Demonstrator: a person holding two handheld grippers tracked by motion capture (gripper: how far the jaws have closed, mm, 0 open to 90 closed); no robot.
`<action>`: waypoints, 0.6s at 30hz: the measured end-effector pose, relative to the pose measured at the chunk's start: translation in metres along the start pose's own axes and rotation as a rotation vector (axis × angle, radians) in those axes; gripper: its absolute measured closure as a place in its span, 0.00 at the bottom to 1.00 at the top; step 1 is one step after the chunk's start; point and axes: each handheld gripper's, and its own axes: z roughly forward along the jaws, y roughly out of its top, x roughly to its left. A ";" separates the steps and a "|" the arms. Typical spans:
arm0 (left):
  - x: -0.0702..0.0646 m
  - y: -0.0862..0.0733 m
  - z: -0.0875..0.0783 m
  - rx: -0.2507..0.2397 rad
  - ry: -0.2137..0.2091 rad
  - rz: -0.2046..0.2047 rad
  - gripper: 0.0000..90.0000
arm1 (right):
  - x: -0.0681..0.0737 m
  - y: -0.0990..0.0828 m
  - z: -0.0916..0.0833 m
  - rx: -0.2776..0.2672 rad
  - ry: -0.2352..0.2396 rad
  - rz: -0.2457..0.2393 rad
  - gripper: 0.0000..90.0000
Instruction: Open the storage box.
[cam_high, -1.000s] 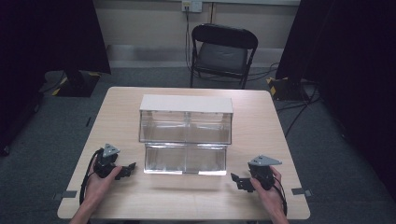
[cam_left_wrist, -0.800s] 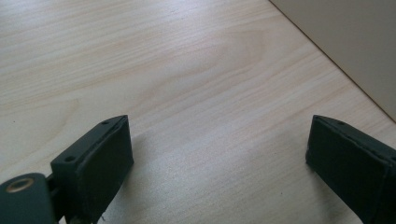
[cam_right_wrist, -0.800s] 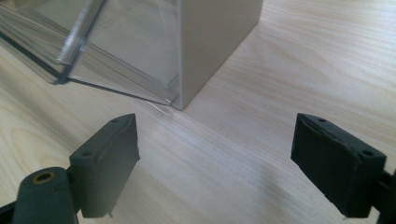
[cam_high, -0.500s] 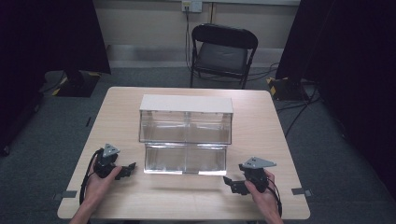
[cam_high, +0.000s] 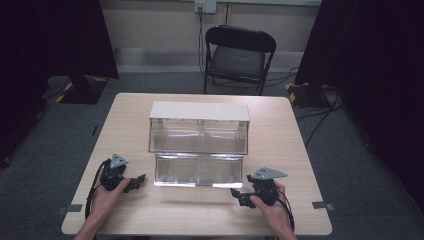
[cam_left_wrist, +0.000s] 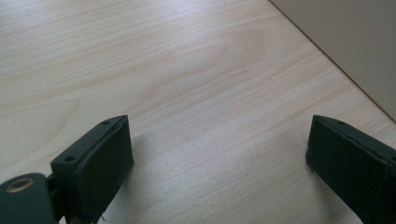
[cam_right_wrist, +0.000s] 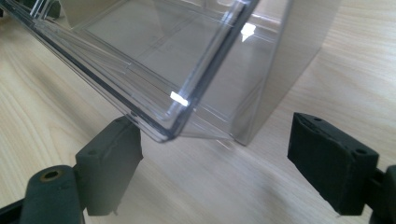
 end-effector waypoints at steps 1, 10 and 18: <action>0.000 0.000 0.000 -0.001 0.000 -0.002 0.07 | 0.001 0.001 0.001 -0.002 0.001 -0.002 0.19; 0.000 0.000 0.000 0.000 0.000 0.000 0.07 | 0.004 0.005 0.008 -0.009 0.002 0.001 0.19; 0.000 0.000 0.000 -0.001 0.000 -0.001 0.07 | 0.007 0.007 0.013 -0.006 0.009 -0.003 0.18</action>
